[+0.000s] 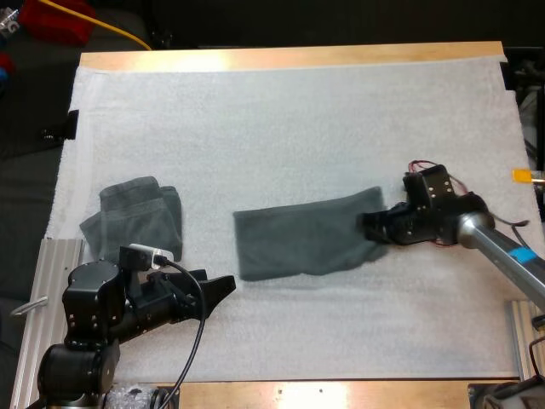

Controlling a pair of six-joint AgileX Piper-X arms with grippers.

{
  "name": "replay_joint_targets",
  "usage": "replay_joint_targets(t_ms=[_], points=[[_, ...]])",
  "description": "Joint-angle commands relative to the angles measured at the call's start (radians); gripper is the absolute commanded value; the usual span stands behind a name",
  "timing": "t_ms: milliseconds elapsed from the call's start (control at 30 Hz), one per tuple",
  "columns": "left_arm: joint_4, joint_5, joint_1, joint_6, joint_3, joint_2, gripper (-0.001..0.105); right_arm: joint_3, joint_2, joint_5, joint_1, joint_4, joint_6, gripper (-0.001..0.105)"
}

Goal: Pick towel from pile, fold and stack

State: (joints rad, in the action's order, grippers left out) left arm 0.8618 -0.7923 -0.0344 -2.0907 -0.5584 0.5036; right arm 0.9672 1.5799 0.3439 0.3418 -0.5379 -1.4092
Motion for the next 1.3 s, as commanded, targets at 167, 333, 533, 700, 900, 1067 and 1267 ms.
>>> replay_joint_targets(t_ms=[167, 333, 533, 700, 900, 1067, 1267], points=[[0.0, -0.014, -0.005, -0.007, -0.005, -0.006, 0.07, -0.004, -0.1, -0.276, 0.002, -0.242, -0.133, 0.002], [0.0, -0.012, -0.005, -0.007, -0.005, -0.006, 0.07, -0.004, -0.141, -0.43, 0.002, -0.327, -0.204, 0.002], [0.002, 0.036, -0.005, -0.007, -0.005, -0.005, 0.07, -0.004, -0.183, -0.534, 0.002, -0.362, -0.224, 0.002], [0.009, 0.082, -0.005, -0.007, -0.005, 0.017, 0.07, -0.004, -0.224, -0.582, 0.002, -0.374, -0.255, 0.002], [0.088, 0.134, -0.005, 0.045, -0.005, 0.078, 0.07, -0.004, -0.255, -0.668, 0.002, -0.394, -0.264, 0.002], [0.106, 0.13, -0.005, 0.062, -0.005, 0.109, 0.07, -0.004, -0.269, -0.691, 0.002, -0.409, -0.273, 0.002], [0.106, 0.122, -0.005, 0.062, -0.005, 0.116, 0.07, -0.004, -0.27, -0.566, 0.002, -0.411, -0.23, 0.002]])
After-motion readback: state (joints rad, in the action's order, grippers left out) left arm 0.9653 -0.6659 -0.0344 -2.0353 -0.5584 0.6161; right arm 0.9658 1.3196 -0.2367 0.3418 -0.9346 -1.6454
